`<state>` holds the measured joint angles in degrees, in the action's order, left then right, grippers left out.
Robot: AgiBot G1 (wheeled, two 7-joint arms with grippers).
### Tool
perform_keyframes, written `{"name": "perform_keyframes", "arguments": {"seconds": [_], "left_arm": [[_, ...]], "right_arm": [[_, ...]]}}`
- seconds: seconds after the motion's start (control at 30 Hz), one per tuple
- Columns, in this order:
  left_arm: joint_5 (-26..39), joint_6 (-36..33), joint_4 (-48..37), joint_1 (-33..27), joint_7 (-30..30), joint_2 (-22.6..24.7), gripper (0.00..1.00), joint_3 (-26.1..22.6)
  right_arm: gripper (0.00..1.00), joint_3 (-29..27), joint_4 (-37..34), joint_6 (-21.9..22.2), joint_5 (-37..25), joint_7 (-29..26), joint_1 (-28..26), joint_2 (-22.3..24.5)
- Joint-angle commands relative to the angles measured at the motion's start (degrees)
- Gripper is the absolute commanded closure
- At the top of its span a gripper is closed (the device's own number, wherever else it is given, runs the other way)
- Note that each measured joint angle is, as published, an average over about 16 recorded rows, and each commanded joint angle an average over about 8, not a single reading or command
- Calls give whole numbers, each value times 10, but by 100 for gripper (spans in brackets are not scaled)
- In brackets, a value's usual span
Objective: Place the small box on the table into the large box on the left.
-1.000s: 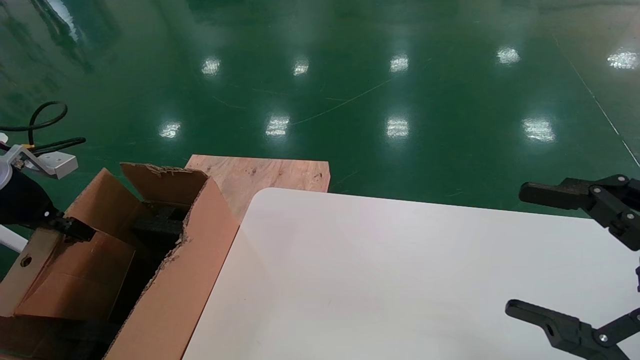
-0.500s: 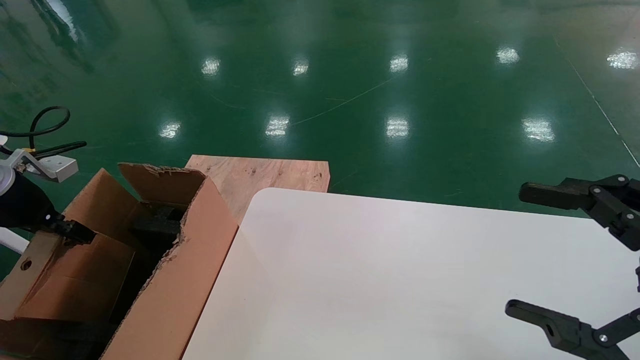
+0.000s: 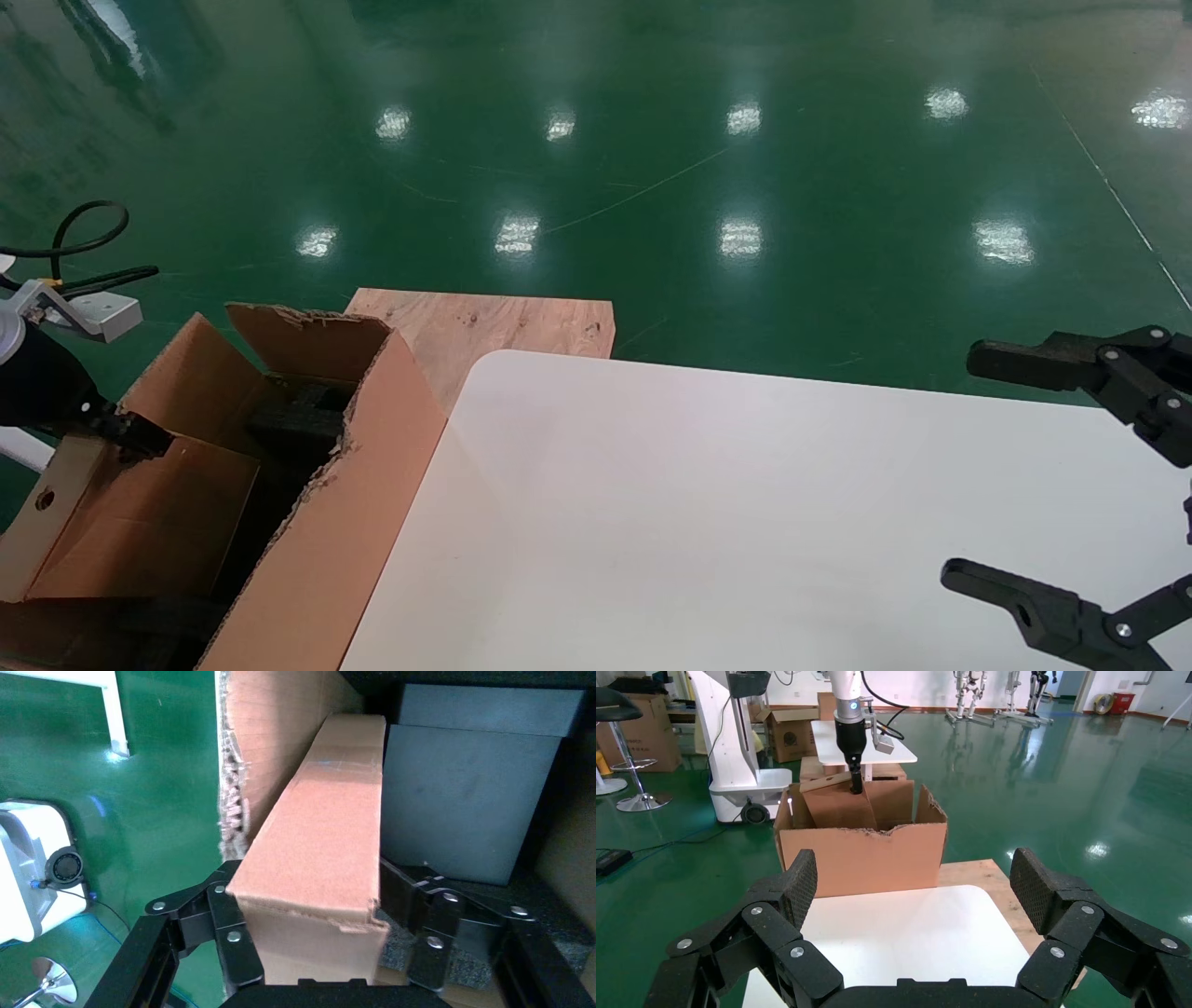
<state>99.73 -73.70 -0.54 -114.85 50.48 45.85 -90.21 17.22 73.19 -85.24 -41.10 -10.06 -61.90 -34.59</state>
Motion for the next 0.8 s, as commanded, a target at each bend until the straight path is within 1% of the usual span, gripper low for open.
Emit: {"name": "perform_keyframes", "arguments": {"seconds": [0.03,0.63,0.8], "left_arm": [[1,0,0,0,0,0,0,0],[1,1,0,-1,0,1,0,0],[-17,19,5,-3,7,9,0,12]], "right_arm": [[0,0,0,0,0,0,0,0],[0,0,0,0,0,0,0,0],[0,0,0,0,0,0,0,0]]}}
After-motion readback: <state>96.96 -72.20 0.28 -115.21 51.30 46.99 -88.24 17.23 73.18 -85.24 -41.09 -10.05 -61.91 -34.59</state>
